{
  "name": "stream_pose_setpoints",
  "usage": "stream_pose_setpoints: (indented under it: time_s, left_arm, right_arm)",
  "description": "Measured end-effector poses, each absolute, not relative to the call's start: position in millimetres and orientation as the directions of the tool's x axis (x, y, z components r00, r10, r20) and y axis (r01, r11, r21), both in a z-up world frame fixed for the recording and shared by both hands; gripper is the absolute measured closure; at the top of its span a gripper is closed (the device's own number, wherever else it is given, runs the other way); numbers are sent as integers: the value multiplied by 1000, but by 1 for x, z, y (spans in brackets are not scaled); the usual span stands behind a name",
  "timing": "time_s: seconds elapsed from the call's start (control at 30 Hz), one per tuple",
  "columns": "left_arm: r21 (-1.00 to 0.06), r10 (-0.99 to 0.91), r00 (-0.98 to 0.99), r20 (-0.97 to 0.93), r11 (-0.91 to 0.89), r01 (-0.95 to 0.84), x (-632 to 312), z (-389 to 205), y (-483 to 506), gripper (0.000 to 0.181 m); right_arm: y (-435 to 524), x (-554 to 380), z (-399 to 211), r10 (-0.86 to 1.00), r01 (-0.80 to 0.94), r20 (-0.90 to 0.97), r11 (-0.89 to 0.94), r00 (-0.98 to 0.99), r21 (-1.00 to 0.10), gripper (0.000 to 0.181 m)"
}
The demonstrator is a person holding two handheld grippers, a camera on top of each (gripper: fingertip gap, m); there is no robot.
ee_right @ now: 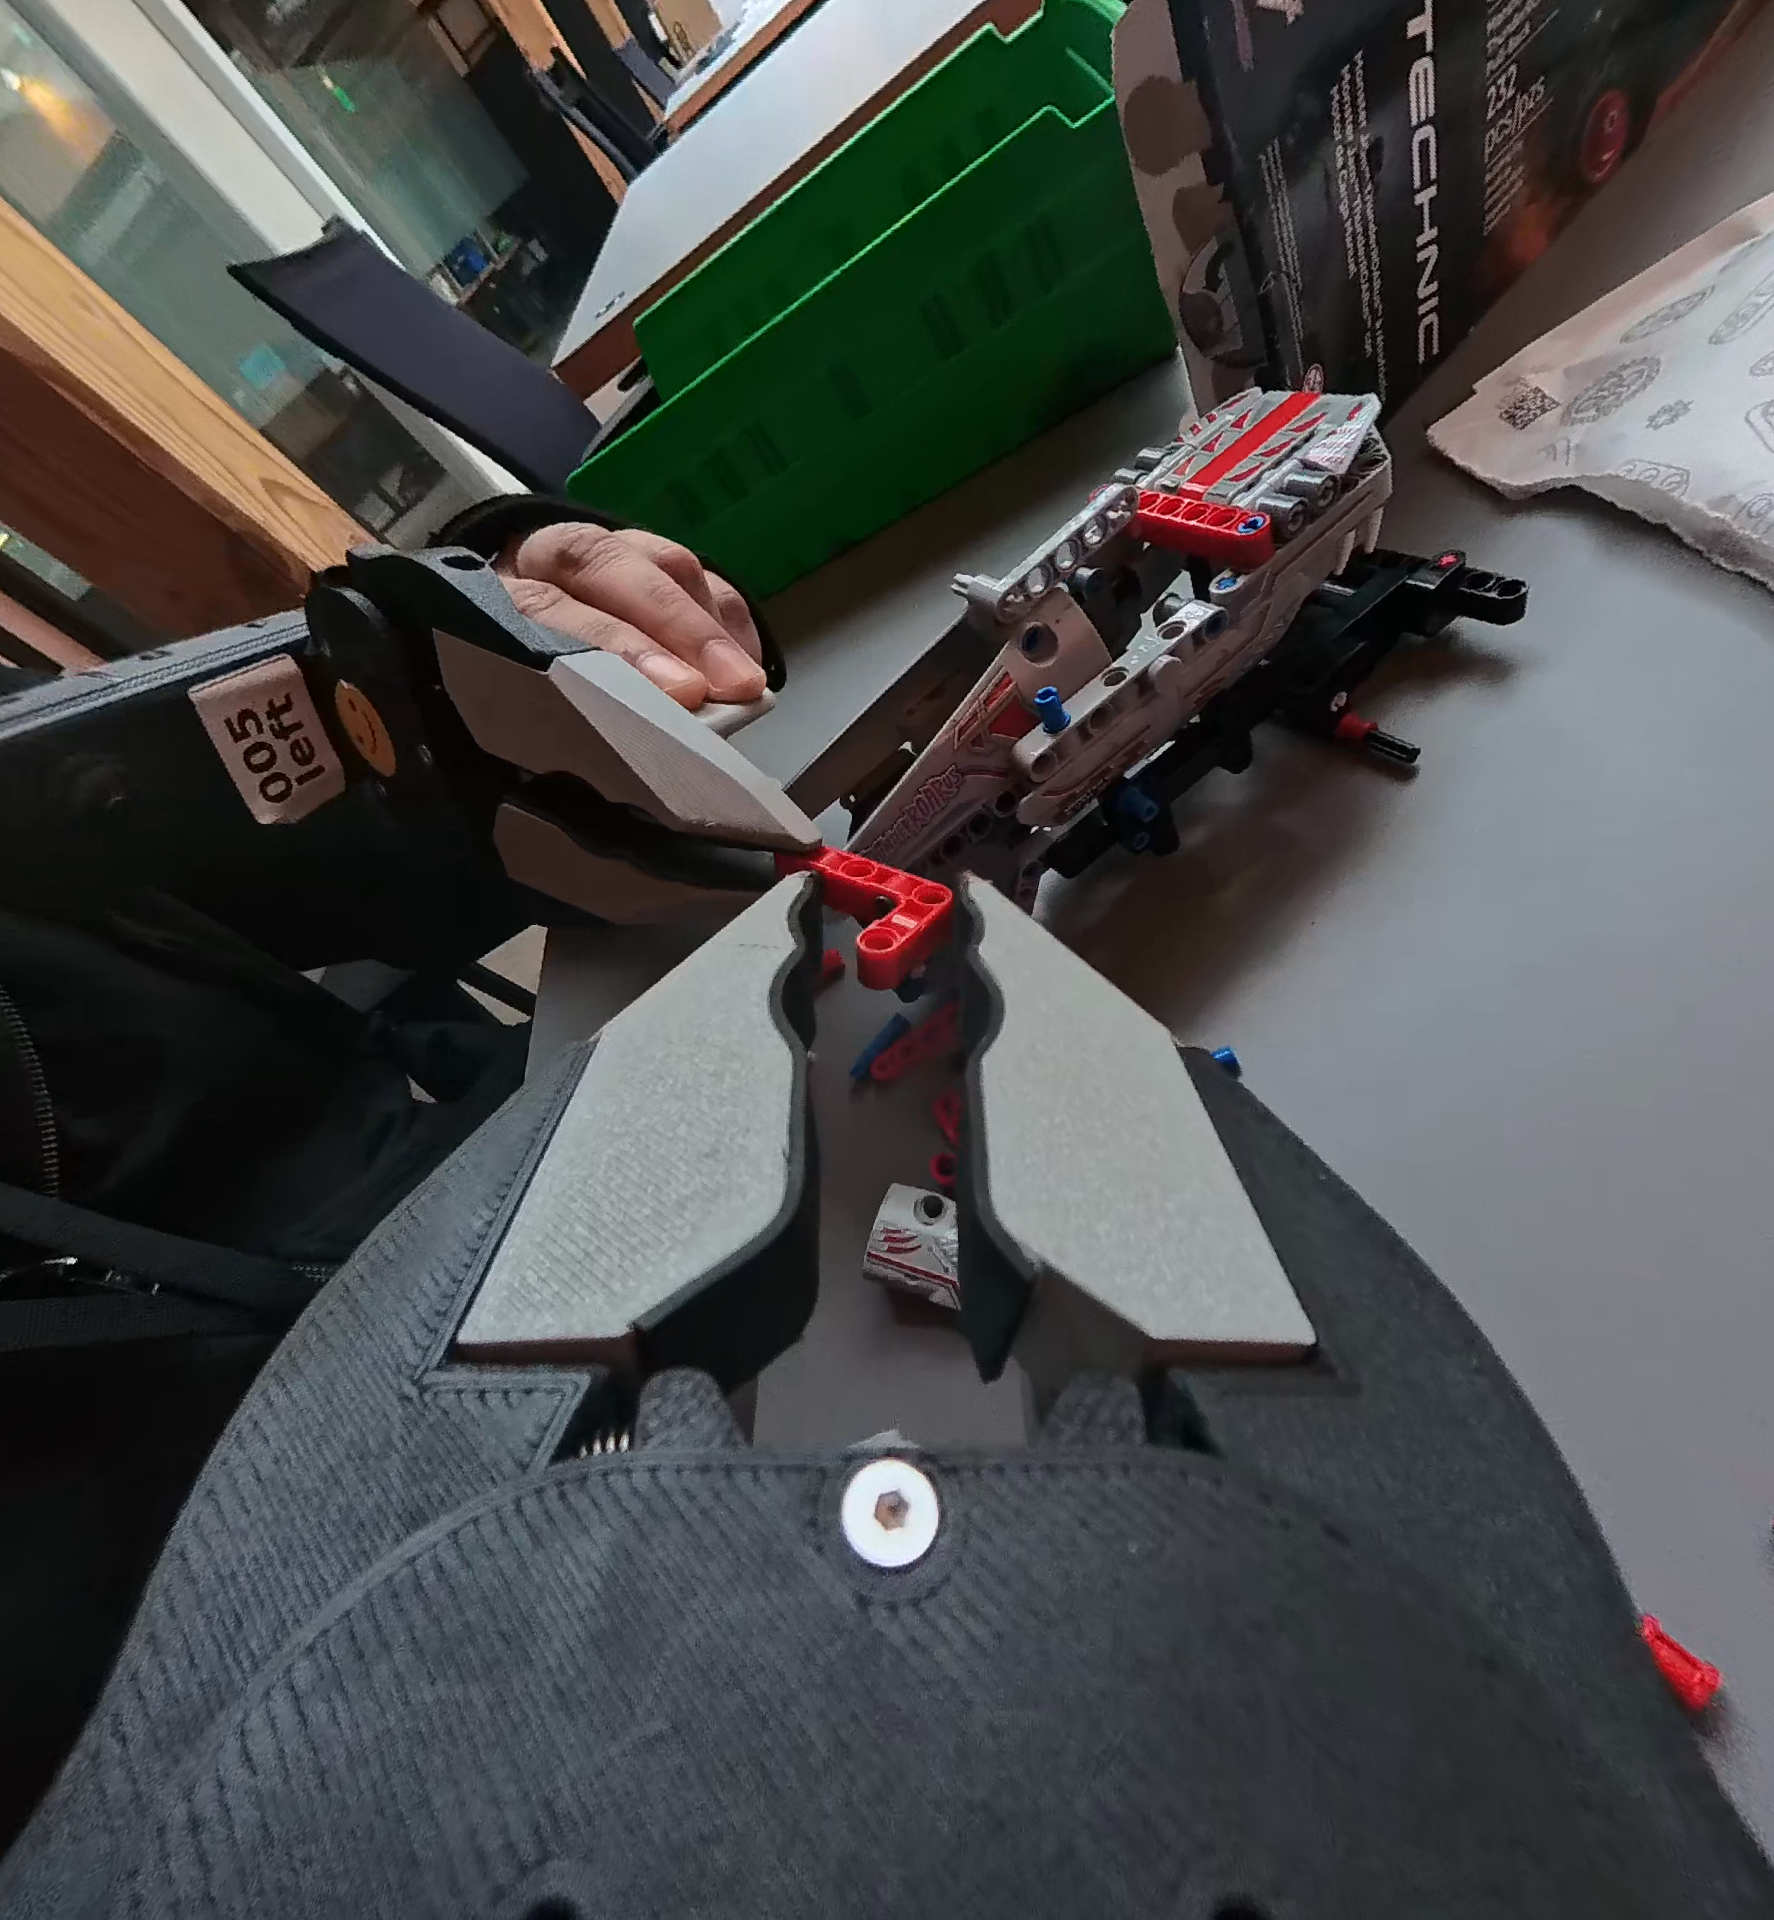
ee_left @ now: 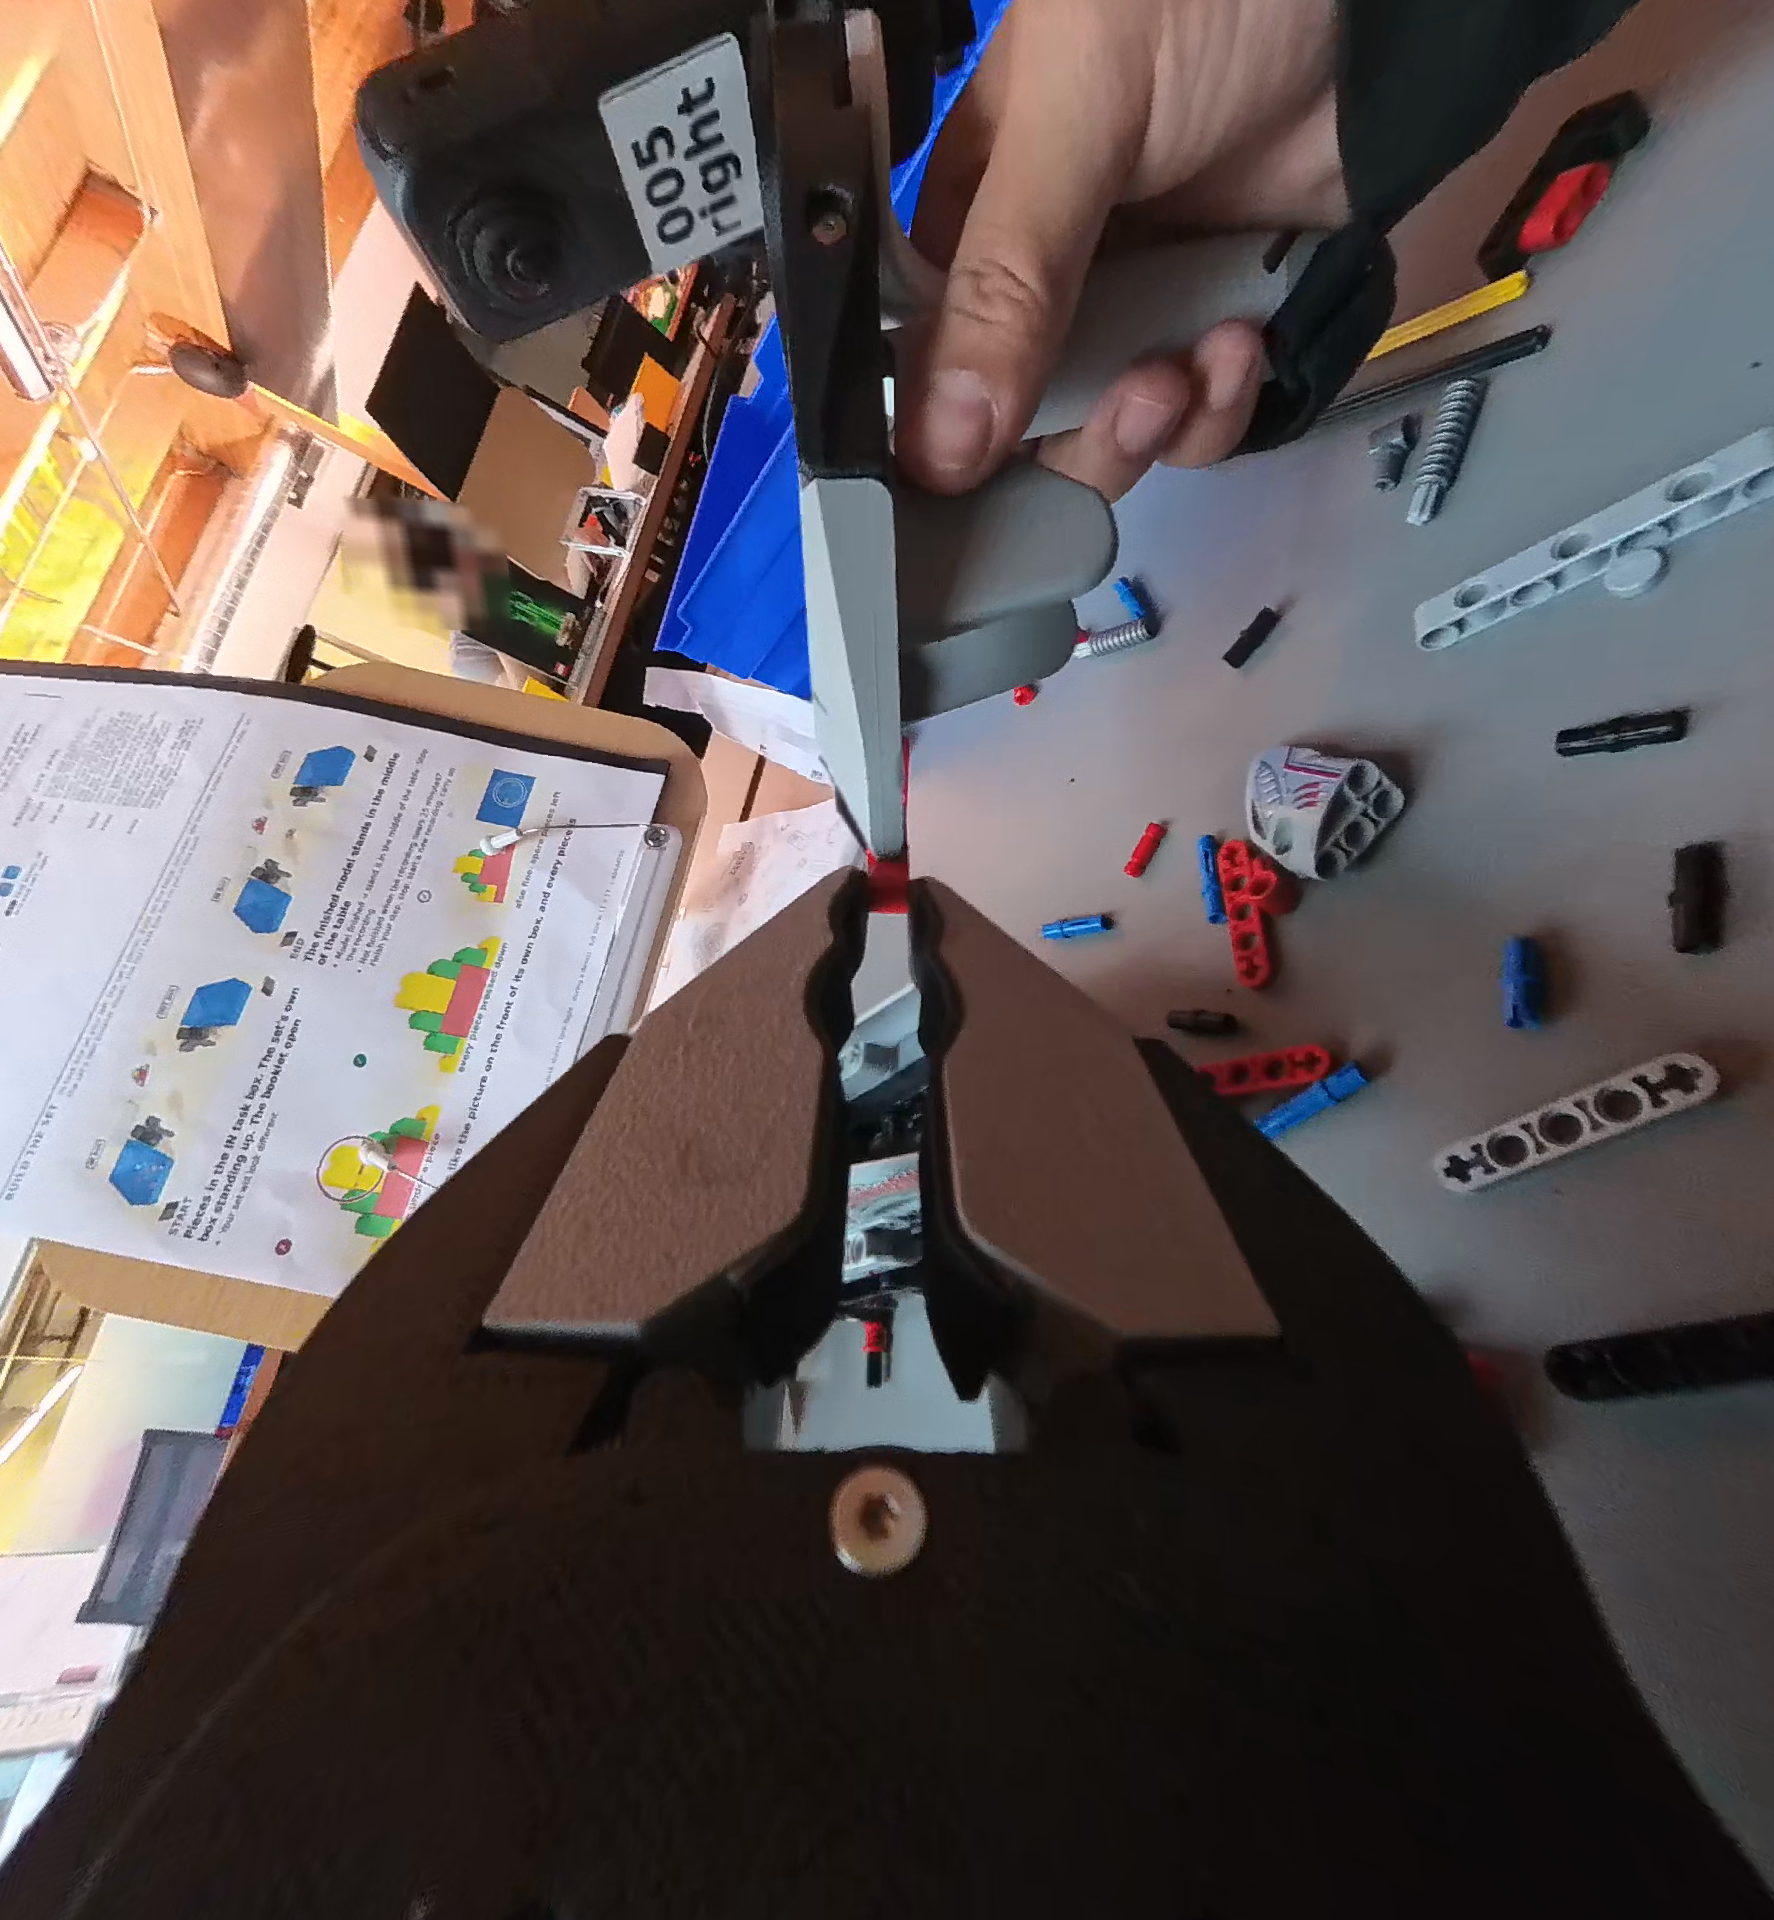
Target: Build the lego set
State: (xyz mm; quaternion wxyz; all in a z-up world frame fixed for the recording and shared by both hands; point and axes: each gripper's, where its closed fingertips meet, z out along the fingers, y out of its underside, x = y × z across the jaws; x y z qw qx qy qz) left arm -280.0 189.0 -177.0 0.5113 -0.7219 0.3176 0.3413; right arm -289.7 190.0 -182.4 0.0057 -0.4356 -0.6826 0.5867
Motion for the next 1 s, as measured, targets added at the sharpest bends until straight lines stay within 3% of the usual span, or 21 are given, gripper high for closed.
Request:
stream_pose_setpoints:
  time_s: [0.47,0.63,1.0]
  left_arm:
    - [-539,-88,589,-803,-314,-782,-289,-178,187,176]
    - [-662,-76,690,-720,-221,-716,-283,-165,187,175]
    - [-643,-90,667,-740,-197,-740,-276,-163,186,175]
  right_arm:
    - [190,-299,-183,678,547,-434,-57,-593,-835,161]
    - [190,-291,-166,540,555,-548,-169,-639,-814,163]
    - [196,-282,-158,435,587,-604,-191,-668,-787,163]
